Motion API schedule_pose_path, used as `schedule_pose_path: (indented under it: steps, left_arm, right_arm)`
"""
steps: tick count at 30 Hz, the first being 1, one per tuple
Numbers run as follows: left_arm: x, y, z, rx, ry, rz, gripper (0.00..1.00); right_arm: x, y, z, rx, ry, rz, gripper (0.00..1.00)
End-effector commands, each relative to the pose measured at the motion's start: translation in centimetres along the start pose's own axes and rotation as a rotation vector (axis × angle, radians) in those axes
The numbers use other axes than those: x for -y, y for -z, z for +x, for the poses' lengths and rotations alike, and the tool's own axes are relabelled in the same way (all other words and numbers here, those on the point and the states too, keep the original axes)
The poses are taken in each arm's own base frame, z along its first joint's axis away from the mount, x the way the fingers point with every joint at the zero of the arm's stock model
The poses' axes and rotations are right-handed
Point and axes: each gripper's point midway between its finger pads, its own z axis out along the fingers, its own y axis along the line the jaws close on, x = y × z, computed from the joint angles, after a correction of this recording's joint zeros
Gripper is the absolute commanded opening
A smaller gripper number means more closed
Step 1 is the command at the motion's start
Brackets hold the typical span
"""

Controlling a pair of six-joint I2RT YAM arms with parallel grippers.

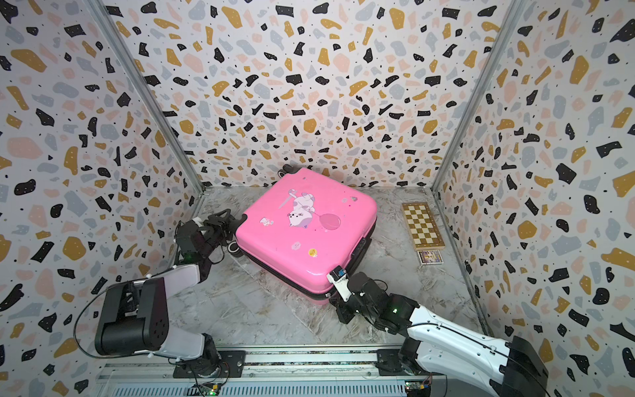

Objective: Open the suitcase zippers
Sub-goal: Adjust the suitcase at the center of the board.

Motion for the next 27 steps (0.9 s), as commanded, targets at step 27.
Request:
schedule_pose_path:
  steps: [27]
  left_arm:
    - [-2.4, 5.9, 10.9, -0.395, -0.236, -0.09, 0.4]
  right_arm:
    - [0.2, -3.2, -1.6, -0.009, 0.061, 0.028, 0.0]
